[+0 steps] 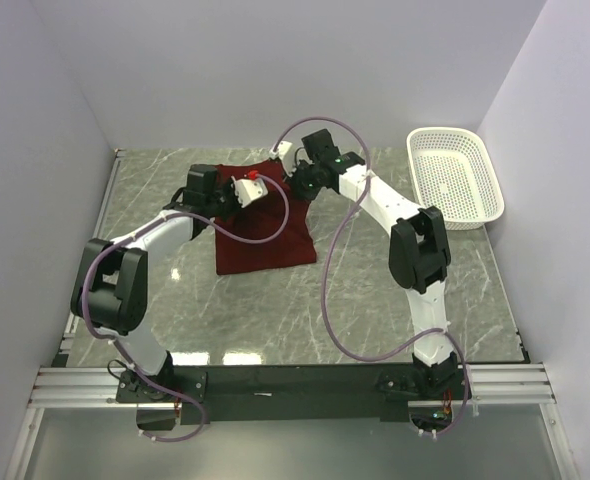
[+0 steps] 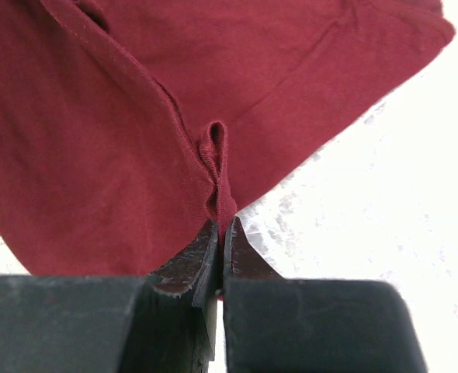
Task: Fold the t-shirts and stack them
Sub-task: Fold the tshirt
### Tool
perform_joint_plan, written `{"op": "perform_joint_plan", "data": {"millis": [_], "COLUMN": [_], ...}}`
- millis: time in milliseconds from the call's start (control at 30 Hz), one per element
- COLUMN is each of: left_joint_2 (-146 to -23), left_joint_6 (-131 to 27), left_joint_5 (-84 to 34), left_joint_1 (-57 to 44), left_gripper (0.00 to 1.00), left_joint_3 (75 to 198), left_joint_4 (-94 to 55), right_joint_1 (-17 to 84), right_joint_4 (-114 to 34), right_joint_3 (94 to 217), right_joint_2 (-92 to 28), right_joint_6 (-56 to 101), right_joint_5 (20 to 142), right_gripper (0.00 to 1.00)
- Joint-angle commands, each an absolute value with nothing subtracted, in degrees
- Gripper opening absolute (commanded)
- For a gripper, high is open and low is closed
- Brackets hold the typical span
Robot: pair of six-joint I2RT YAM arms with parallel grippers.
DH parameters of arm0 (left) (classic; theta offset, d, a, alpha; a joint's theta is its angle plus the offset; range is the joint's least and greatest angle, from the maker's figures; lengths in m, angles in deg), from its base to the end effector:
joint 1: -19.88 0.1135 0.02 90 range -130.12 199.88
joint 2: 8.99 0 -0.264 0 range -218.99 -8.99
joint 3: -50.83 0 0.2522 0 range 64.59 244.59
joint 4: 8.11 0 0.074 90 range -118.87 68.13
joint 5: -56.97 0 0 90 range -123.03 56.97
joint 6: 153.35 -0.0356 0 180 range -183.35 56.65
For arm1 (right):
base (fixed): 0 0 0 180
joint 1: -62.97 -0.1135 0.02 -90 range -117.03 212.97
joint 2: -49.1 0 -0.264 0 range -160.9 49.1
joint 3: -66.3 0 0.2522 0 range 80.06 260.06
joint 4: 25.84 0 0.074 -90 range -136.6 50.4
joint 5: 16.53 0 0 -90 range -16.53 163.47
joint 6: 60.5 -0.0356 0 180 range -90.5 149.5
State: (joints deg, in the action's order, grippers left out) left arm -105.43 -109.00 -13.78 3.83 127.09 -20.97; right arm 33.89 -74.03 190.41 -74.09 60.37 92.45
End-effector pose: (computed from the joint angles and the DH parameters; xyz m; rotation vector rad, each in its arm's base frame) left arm 0.3586 -0.1154 0.2302 1.2445 1.7063 -0.0534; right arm 0.4224 0.2481 0.2594 -1.3161 1.9722 0.3810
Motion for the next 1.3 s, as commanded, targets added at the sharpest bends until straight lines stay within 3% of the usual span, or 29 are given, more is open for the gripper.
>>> {"op": "perform_joint_plan", "data": {"millis": [0,900,933,967,1000,1033,1067,1100,1133,1200,1267], "left_joint_2": [-105.58,-109.35,-109.88,-110.15,-110.32,-110.06,-109.71,-109.27,-108.57,-107.87,-106.20], "left_joint_6": [-109.40,-108.70,-108.09,-108.08,-106.69,-105.55,-104.40,-100.74,-98.53,-94.57,-92.89], "left_joint_5": [-12.19,-13.78,-14.04,-14.39,-15.26,-17.01,-18.51,-20.35,-24.81,-29.23,-32.85], "left_joint_1": [4.15,4.67,4.67,4.67,4.67,4.67,4.67,4.67,4.67,4.67,4.76], "left_gripper": [0.00,0.00,0.07,0.07,0.27,0.34,0.39,0.53,0.59,0.69,0.72], "left_joint_3": [130.33,132.88,133.15,133.24,133.15,132.89,132.45,132.36,132.71,134.55,136.04], "left_joint_4": [-18.01,-19.41,-18.98,-18.36,-17.40,-16.00,-14.68,-11.45,-10.28,-9.40,-9.74], "right_joint_1": [34.23,34.32,34.32,34.32,34.32,34.23,34.23,34.23,34.23,34.49,34.58], "right_joint_4": [-71.06,-71.33,-70.45,-70.45,-69.05,-68.26,-67.73,-67.29,-67.28,-65.97,-66.14], "right_joint_3": [194.32,202.14,202.14,201.97,201.79,202.05,202.40,203.10,204.33,204.87,204.61], "right_joint_2": [-74.64,-81.41,-81.76,-81.77,-82.12,-82.38,-82.82,-83.69,-83.96,-83.97,-82.66], "right_joint_6": [59.29,59.03,58.25,58.24,56.85,55.79,54.65,52.98,51.92,47.81,46.73], "right_joint_5": [91.05,89.02,88.33,87.54,86.75,85.35,82.63,81.65,80.68,76.56,76.80], "right_gripper": [0.00,0.01,0.07,0.16,0.30,0.56,0.63,0.65,0.67,0.71,0.72]}}
